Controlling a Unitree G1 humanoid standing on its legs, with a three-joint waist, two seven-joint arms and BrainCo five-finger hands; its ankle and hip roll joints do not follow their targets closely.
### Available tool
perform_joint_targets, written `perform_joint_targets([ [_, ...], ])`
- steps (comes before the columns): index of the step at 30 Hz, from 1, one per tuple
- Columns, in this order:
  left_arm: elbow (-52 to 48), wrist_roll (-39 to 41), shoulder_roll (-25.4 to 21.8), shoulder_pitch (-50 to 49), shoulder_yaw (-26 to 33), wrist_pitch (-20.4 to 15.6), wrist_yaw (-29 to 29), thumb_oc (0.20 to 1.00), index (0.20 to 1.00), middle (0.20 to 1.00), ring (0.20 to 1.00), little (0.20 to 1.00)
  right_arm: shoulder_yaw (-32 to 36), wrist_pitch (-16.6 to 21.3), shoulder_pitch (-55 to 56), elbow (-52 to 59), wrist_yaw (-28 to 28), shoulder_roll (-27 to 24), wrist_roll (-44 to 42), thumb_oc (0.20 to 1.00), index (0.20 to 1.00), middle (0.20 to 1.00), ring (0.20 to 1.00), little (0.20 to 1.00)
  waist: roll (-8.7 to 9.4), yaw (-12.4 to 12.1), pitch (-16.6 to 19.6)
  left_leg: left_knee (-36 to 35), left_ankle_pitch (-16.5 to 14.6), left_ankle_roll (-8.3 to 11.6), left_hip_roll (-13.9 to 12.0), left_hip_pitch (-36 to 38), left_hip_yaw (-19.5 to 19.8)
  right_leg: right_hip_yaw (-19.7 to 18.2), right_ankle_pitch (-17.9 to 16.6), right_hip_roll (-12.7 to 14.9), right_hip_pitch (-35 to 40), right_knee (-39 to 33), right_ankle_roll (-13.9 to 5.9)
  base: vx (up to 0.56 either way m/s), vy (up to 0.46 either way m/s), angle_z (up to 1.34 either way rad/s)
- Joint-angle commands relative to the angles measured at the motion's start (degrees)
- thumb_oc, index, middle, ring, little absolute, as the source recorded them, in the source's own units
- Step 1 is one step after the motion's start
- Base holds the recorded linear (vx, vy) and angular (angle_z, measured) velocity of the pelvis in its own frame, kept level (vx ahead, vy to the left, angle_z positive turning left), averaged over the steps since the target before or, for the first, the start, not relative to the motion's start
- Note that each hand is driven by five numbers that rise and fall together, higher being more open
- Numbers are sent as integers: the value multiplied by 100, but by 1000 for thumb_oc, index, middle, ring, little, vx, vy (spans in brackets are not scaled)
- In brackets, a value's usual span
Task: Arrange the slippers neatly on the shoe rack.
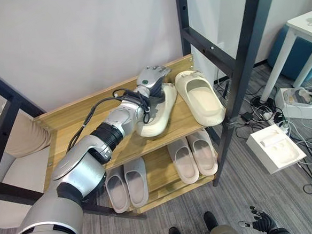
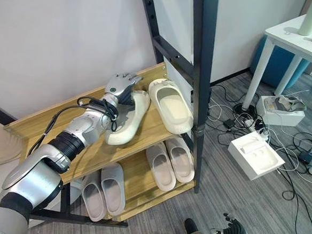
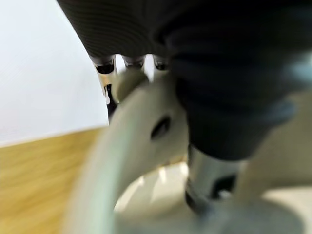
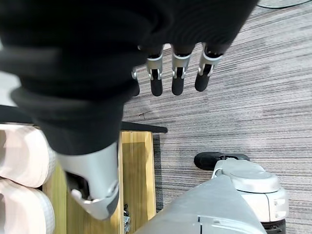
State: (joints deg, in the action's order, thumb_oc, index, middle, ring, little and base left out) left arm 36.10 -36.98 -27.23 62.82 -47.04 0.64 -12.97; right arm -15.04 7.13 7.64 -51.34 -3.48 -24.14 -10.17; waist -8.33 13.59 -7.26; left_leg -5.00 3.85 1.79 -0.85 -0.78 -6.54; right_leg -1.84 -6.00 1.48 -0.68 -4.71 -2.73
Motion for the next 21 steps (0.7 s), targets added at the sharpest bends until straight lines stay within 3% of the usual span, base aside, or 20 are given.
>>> perform_joint_targets([
  [1, 122, 169, -121, 262, 428, -72, 45, 1000, 1000, 1000, 1000, 1000, 118, 87, 84, 96, 51, 94, -139, 1000, 1000, 1000, 1000, 1000, 317, -49, 17, 0, -243, 316, -233, 360, 283, 171, 764, 210, 398, -29, -388, -7, -3, 19],
  [15, -200, 125, -500, -100, 667, -25, 163, 1000, 1000, 1000, 1000, 1000, -38, -1, 28, 91, 210, 181, -124, 1000, 1000, 1000, 1000, 1000, 422, -259, 68, 0, -254, 300, -199, 370, 401, 283, 766, 222, 456, -29, -381, -2, 6, 8],
  [21, -1544, 397, -1075, -545, 1276, -221, 110, 1000, 1000, 1000, 1000, 1000, 36, -9, 96, 84, 281, 267, -136, 1000, 1000, 1000, 1000, 1000, 468, -408, 102, 0, -245, 291, -193, 350, 463, 350, 768, 234, 456, -29, -376, -6, -1, 0],
])
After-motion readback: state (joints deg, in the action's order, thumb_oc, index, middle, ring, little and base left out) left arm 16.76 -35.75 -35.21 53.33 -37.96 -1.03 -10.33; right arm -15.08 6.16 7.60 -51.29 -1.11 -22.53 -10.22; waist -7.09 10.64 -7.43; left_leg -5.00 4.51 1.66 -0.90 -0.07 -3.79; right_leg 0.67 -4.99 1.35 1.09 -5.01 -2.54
